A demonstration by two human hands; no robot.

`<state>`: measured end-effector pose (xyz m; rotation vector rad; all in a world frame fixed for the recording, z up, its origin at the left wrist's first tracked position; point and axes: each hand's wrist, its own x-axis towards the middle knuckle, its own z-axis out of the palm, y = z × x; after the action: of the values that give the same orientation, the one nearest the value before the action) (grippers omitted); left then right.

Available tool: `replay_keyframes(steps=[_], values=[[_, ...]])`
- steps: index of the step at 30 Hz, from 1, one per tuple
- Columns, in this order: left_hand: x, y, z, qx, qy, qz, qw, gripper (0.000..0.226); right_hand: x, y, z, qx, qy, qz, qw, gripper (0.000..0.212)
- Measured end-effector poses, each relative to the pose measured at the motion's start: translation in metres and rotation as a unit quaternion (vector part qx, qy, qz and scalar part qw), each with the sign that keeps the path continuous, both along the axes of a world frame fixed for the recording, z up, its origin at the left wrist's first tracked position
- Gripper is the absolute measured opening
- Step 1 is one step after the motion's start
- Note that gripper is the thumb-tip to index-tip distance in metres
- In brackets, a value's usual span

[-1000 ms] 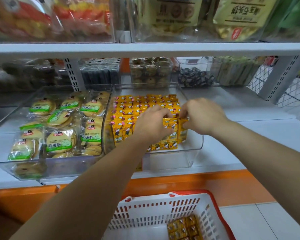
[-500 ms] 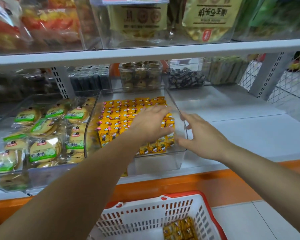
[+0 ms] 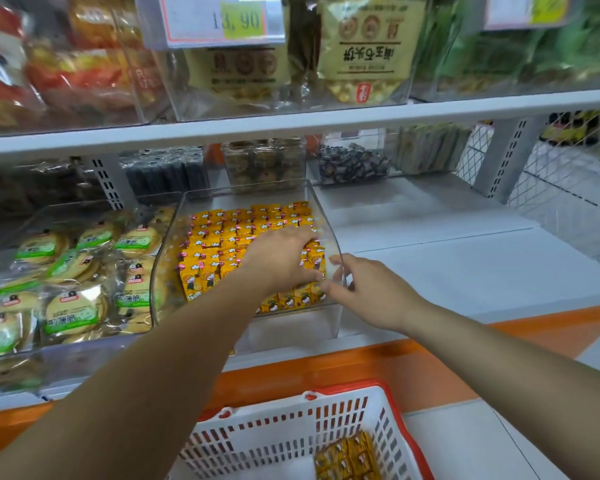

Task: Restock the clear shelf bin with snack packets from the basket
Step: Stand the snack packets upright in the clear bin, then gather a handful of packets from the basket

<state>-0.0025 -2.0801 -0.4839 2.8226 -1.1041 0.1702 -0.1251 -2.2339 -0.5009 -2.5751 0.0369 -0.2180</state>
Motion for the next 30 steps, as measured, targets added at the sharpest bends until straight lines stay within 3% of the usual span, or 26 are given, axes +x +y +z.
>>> replay_keyframes(steps=[2,5,9,12,19,25,30], values=[[-0.01,0.002,0.018,-0.003,0.027,0.021,0.999,0.081,-0.006,0.003,0.014,-0.043,0.015,-0.036,0.998,0.048],[-0.042,0.022,0.045,-0.098,0.052,0.024,0.994,0.064,-0.028,0.01,0.039,-0.082,-0.015,-0.079,0.993,0.058],[-0.112,0.079,0.051,-0.111,0.052,-0.039,0.992,0.019,-0.075,0.023,0.059,-0.106,-0.049,-0.029,0.993,0.035],[-0.151,0.111,0.024,-0.039,0.123,-0.055,0.99,0.012,-0.1,0.038,0.044,-0.076,0.033,0.047,0.995,0.023],[-0.189,0.149,-0.114,0.129,0.227,0.014,0.965,0.032,-0.12,0.079,-0.096,-0.04,0.226,0.119,0.966,0.025],[-0.213,0.169,-0.227,0.066,0.393,0.129,0.908,0.042,-0.13,0.082,-0.206,0.016,0.297,0.059,0.953,0.034],[-0.233,0.152,-0.296,0.025,0.504,0.135,0.852,0.054,-0.135,0.08,-0.261,0.024,0.356,0.069,0.932,0.048]])
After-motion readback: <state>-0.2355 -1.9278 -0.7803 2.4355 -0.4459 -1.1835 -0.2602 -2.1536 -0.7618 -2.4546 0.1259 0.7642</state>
